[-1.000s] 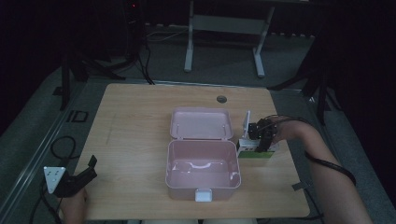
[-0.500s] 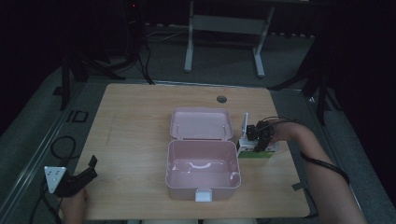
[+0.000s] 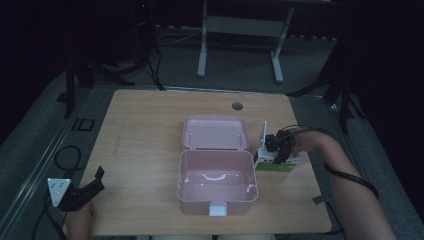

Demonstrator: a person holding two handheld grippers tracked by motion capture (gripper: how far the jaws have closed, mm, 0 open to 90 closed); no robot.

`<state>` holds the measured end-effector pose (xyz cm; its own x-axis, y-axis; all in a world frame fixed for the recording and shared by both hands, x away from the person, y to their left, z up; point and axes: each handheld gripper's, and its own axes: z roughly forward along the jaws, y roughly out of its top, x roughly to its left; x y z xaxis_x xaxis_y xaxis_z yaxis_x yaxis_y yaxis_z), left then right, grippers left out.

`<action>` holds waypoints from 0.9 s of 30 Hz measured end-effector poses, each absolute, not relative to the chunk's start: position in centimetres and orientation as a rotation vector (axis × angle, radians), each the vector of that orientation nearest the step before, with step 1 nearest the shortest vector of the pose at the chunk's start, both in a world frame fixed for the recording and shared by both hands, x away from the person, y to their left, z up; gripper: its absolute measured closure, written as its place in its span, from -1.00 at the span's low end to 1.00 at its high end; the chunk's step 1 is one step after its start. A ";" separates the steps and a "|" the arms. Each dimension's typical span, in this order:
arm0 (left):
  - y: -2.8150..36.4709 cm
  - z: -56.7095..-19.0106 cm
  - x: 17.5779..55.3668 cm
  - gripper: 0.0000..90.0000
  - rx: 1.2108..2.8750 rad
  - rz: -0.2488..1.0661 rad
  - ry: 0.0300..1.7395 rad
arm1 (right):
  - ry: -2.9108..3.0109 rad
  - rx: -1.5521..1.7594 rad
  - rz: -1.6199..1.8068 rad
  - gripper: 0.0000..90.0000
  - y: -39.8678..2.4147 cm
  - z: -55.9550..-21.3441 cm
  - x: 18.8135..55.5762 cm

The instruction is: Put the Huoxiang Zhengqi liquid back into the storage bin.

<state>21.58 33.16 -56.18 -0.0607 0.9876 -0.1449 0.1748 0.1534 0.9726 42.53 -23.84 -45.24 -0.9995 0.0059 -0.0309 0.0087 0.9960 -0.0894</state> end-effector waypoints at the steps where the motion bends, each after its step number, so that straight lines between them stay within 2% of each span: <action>1: 33.2 -56.2 21.6 -0.93 1.202 1.041 1.444 | 3.113 0.013 -0.140 0.37 -23.9 -45.1 42.2; 27: 33.0 -56.2 21.6 -0.93 1.210 1.043 1.433 | 3.163 -0.030 -0.155 0.38 -24.6 -44.4 35.1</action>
